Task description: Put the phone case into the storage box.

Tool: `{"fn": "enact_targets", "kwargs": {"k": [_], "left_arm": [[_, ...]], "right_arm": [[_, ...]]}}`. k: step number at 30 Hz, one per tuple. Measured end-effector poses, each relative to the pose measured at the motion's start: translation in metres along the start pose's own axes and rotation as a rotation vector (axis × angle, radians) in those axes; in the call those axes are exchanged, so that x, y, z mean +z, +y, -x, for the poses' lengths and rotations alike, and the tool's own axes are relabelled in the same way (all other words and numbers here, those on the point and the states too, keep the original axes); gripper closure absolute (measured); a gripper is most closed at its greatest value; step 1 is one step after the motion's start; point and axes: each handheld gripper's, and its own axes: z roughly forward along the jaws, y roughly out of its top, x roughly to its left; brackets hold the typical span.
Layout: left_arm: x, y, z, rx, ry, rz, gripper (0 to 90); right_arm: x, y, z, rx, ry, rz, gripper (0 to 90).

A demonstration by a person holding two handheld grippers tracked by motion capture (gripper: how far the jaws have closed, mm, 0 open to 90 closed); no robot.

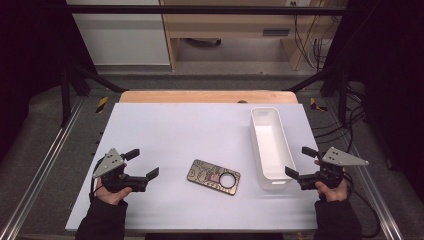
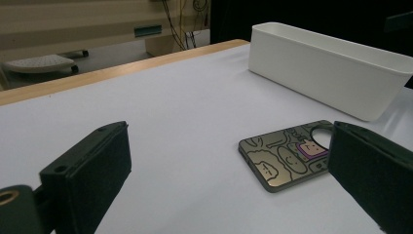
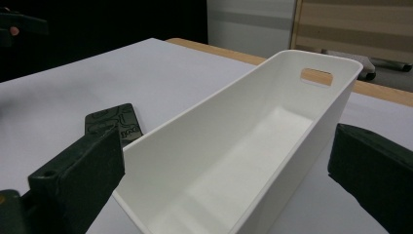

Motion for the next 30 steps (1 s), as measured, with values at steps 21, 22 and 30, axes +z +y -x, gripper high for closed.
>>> {"fn": "enact_targets", "kwargs": {"k": [21, 22, 30], "left_arm": [[0.015, 0.015, 0.018, 0.018, -0.034, -0.039, 1.0], [0.016, 0.016, 0.02, 0.017, -0.033, -0.042, 1.0], [0.026, 0.021, 0.027, 0.006, -0.04, -0.064, 1.0]], "right_arm": [[-0.001, 0.002, -0.003, -0.023, -0.003, 0.003, 0.4], [-0.001, 0.002, -0.003, -0.022, -0.002, 0.004, 0.4], [-0.002, 0.002, -0.003, -0.019, -0.007, 0.008, 0.4]]}}
